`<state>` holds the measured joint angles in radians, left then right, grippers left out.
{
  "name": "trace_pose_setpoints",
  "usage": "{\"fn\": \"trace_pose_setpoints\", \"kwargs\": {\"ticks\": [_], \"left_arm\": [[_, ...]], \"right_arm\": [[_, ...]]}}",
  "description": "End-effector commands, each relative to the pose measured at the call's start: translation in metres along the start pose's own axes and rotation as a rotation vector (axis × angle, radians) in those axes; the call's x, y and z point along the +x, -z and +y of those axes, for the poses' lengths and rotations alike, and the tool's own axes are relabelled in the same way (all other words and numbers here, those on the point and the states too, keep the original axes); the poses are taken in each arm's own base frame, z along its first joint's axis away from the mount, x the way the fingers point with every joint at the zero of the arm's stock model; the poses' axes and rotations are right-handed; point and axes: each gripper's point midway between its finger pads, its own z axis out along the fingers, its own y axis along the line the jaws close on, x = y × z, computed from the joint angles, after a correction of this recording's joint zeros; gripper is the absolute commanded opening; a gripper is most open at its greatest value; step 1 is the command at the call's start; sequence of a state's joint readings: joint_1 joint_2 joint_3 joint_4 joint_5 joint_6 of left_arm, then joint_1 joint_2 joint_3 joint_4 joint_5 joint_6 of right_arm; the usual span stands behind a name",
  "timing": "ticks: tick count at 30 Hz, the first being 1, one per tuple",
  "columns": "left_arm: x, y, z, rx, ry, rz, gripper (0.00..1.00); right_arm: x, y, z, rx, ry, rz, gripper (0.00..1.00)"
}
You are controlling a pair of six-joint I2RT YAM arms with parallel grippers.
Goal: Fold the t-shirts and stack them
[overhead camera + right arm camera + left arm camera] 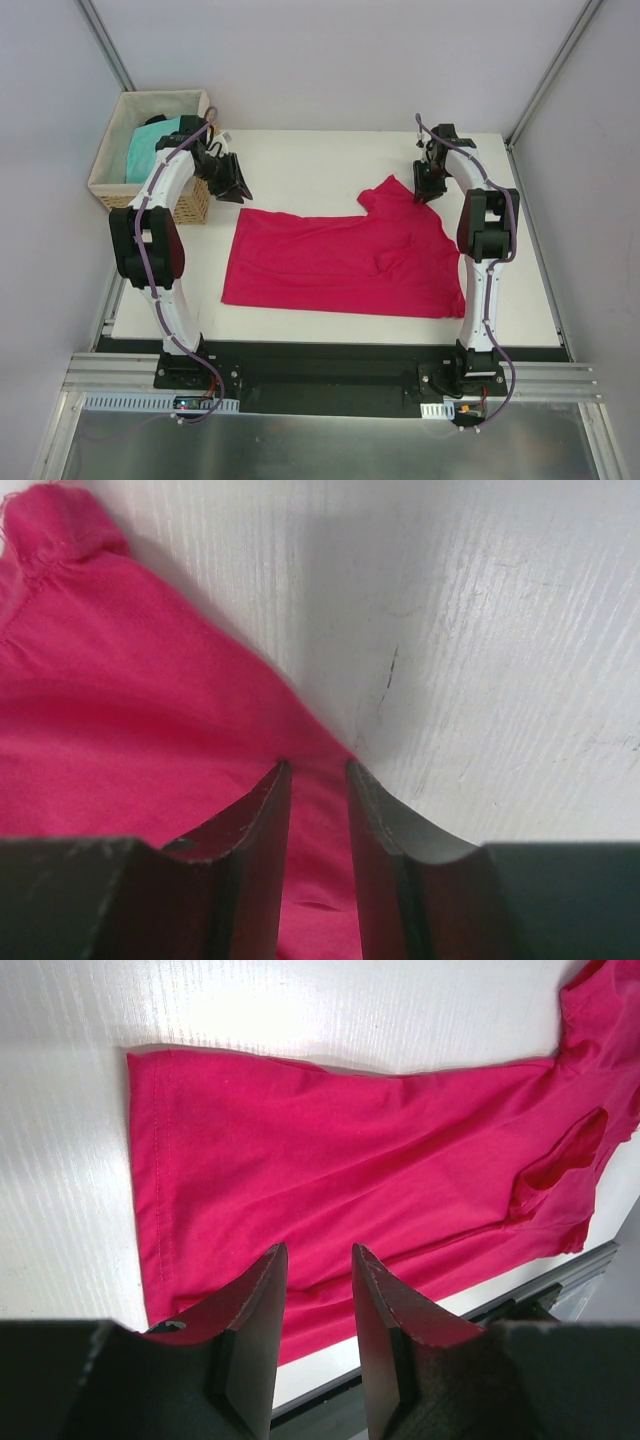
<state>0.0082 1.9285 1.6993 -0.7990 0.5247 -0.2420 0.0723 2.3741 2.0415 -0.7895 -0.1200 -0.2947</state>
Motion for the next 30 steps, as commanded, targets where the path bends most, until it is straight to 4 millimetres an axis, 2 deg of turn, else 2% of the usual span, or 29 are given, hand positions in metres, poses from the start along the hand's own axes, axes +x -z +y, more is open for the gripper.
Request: {"fn": "trace_pose_setpoints", "kwargs": {"ticks": [1, 3, 6, 9, 12, 15, 20, 22, 25, 27, 30], "left_arm": [[-0.003, 0.013, -0.008, 0.021, -0.014, -0.017, 0.32], [-0.002, 0.013, -0.008, 0.022, -0.014, -0.014, 0.32], [-0.001, 0.012, -0.008, 0.020, -0.014, -0.011, 0.32], [0.000, 0.013, -0.008, 0.023, -0.013, -0.009, 0.32], [0.000, 0.013, -0.008, 0.019, -0.014, -0.009, 0.32], [0.001, 0.013, -0.004, -0.003, 0.016, 0.018, 0.32], [0.018, 0.012, 0.013, -0.111, 0.102, 0.104, 0.29], [0.028, 0.007, 0.019, -0.124, 0.133, 0.149, 0.36], [0.043, 0.001, 0.037, -0.199, 0.166, 0.201, 0.47], [0.047, -0.003, 0.044, -0.223, 0.164, 0.213, 0.50], [0.041, -0.012, 0.049, -0.215, 0.134, 0.192, 0.50]], "right_arm": [[0.009, -0.005, 0.006, -0.027, 0.017, 0.030, 0.31], [0.008, -0.004, 0.007, -0.031, 0.017, 0.030, 0.29], [0.010, -0.006, 0.008, -0.038, 0.019, 0.037, 0.14], [0.013, -0.007, 0.008, -0.043, 0.020, 0.048, 0.06], [0.013, -0.007, 0.009, -0.042, 0.023, 0.048, 0.01], [0.012, -0.005, 0.009, -0.042, 0.025, 0.048, 0.01], [0.005, 0.010, 0.007, -0.020, 0.036, 0.021, 0.01], [0.002, 0.010, 0.007, -0.025, 0.034, 0.014, 0.01], [0.002, 0.009, 0.009, -0.032, 0.030, 0.019, 0.01], [0.002, 0.010, 0.010, -0.036, 0.030, 0.020, 0.01], [0.002, 0.012, 0.009, -0.032, 0.034, 0.018, 0.01]]}}
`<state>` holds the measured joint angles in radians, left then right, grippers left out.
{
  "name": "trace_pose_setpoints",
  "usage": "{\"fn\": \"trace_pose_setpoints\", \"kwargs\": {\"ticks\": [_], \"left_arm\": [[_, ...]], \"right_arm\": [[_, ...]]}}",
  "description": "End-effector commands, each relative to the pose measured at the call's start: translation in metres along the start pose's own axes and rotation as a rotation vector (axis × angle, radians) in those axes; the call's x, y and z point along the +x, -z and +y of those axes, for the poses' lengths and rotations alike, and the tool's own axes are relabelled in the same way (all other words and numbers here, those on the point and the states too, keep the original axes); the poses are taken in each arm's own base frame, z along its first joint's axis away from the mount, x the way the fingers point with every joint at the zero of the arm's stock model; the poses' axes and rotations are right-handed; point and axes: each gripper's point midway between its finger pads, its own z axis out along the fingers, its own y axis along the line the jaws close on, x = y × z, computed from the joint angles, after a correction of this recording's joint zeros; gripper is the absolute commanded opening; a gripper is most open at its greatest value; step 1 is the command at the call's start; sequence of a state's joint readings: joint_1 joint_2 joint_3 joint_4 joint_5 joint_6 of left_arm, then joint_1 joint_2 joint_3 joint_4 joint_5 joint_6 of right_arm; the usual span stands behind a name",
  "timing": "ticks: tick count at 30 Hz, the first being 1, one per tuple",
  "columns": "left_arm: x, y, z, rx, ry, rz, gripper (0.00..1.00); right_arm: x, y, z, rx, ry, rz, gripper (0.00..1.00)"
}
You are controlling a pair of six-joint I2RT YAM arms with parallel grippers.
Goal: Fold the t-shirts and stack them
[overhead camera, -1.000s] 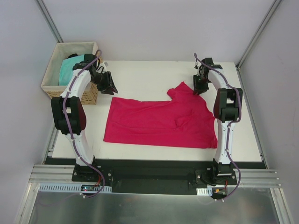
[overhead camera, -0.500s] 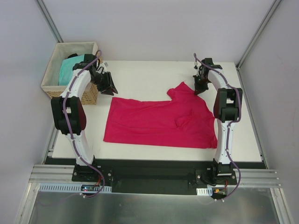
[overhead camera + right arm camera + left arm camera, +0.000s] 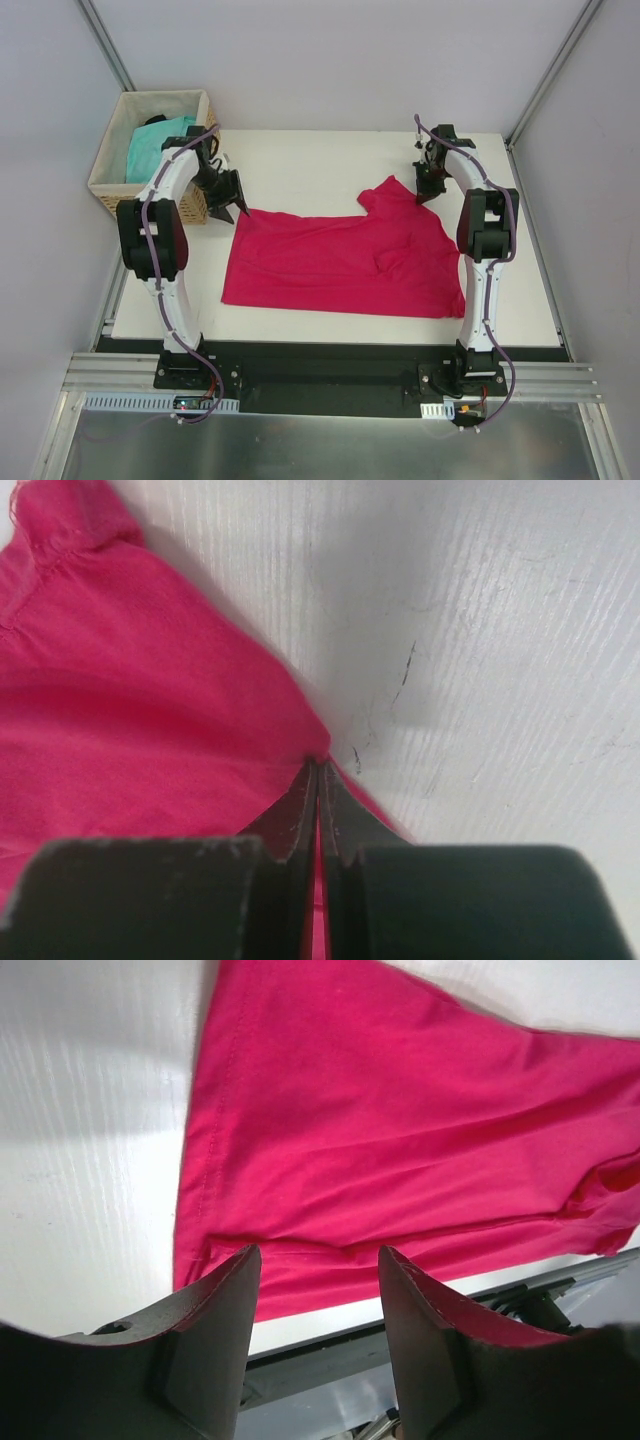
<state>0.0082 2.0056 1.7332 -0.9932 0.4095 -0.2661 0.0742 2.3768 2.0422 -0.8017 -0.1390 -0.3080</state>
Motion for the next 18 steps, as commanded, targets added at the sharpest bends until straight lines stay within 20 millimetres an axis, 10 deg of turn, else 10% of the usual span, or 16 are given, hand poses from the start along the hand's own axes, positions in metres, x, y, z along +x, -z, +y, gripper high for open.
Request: {"fn": "trace_pose_setpoints", "kwargs": {"ticks": [1, 18], "left_arm": [[0.001, -0.012, 0.015, -0.043, 0.001, 0.019, 0.50], [-0.071, -0.040, 0.011, -0.022, -0.079, -0.114, 0.49]], "right_arm": [[-0.002, 0.013, 0.006, -0.010, 0.024, 0.001, 0.01], [-0.005, 0.021, 0.003, -0.001, 0.028, -0.013, 0.01]]}}
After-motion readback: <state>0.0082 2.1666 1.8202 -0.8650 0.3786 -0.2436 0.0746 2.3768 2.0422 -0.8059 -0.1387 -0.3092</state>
